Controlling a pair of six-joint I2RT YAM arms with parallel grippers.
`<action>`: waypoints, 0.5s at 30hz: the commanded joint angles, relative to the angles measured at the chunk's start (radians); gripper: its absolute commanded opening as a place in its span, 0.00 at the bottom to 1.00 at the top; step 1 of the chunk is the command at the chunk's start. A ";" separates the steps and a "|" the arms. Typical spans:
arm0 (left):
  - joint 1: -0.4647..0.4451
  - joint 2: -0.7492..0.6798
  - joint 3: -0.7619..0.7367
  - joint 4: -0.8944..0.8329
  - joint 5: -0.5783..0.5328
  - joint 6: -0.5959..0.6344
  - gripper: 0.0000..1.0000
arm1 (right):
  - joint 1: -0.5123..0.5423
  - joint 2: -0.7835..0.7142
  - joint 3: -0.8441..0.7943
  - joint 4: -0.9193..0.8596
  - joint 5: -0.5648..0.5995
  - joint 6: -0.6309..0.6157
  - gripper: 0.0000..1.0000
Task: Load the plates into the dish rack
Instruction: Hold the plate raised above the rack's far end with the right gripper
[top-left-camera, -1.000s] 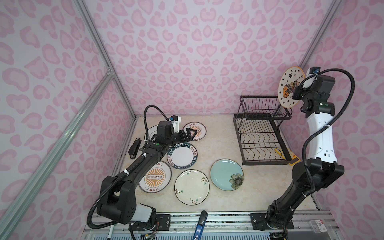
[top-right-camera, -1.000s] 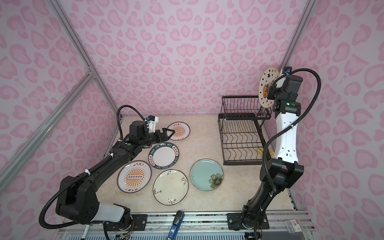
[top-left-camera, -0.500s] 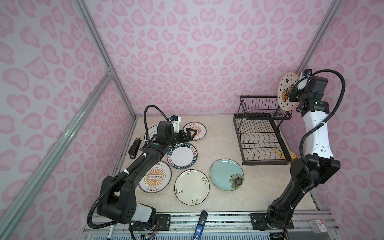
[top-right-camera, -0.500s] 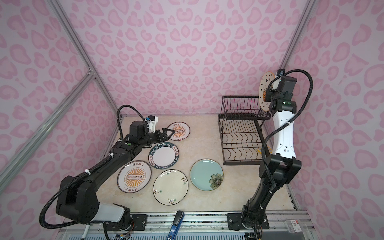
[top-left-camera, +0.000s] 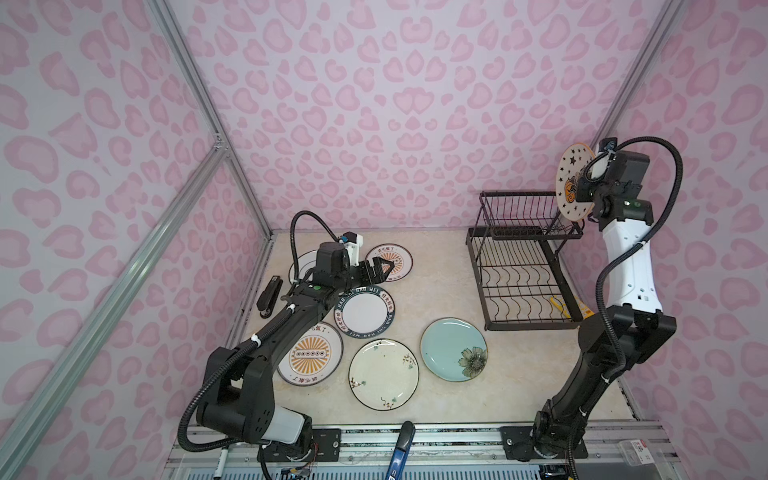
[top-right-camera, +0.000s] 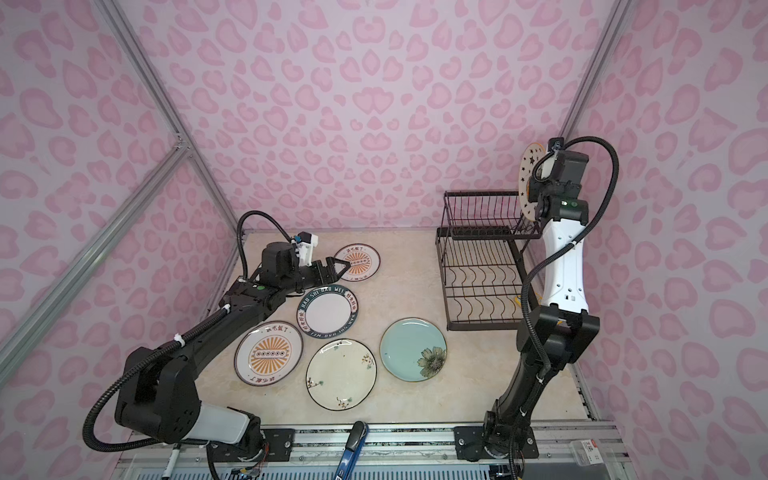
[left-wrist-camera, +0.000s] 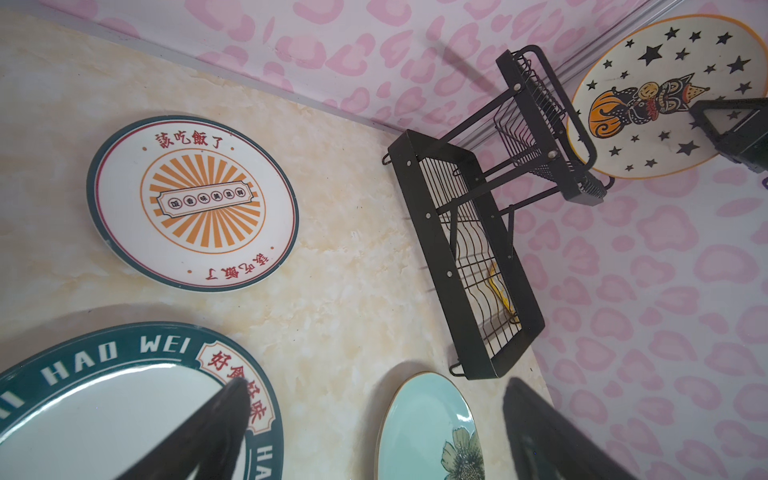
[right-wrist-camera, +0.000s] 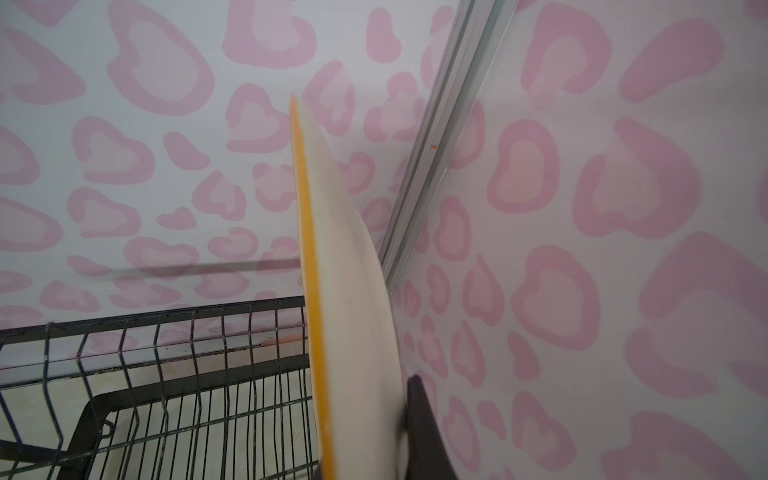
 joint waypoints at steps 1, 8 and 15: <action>0.001 0.007 0.015 0.013 0.004 0.007 0.97 | 0.003 0.008 0.018 0.108 0.012 -0.015 0.00; 0.001 0.015 0.017 0.014 0.004 0.009 0.97 | 0.003 0.015 0.022 0.106 0.011 -0.034 0.00; 0.001 0.018 0.018 0.014 0.003 0.010 0.97 | 0.003 0.026 0.034 0.094 -0.001 -0.048 0.00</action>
